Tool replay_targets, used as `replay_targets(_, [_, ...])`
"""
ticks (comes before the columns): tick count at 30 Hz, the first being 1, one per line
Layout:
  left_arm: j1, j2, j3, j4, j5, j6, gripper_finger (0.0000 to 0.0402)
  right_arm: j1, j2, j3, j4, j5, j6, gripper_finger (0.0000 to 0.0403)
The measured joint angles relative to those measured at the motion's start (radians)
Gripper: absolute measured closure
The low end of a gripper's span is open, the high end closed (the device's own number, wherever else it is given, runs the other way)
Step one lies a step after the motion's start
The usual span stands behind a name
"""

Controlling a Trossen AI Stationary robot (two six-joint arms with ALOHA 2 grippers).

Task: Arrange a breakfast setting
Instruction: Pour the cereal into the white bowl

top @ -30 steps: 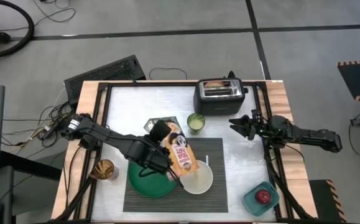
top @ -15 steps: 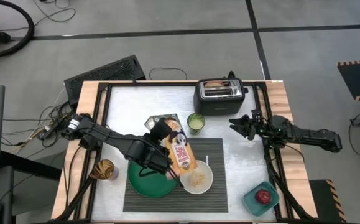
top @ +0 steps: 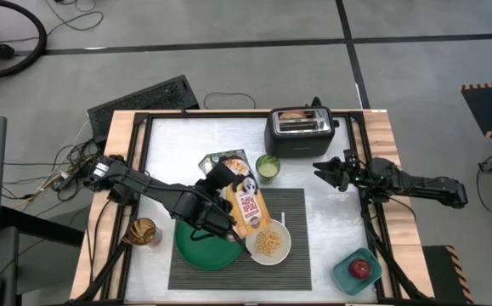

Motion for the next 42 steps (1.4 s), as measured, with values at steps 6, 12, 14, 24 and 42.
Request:
replay_targets(6, [-0.012,0.0,0.0,0.024,-0.01,0.038,0.0326,0.0,0.0,0.0,0.0,0.0,-0.001,0.0029])
replay_targets(12, [-0.039,0.0,0.0,0.129,-0.016,0.111,0.0326,0.0,0.0,0.0,0.0,0.0,-0.001,0.0029])
replay_targets(14, [-0.048,0.0,0.0,0.137,-0.026,0.116,0.0326,0.0,0.0,0.0,0.0,0.0,-0.001,0.0029])
replay_targets(24, [-0.059,-0.001,0.0,0.129,-0.093,0.157,0.0326,0.0,0.0,0.0,-0.001,0.0,-0.001,0.0029])
replay_targets(42, [-0.074,0.004,0.0,0.133,-0.188,0.188,0.0326,0.0,0.0,0.0,-0.001,0.001,-0.001,0.0029])
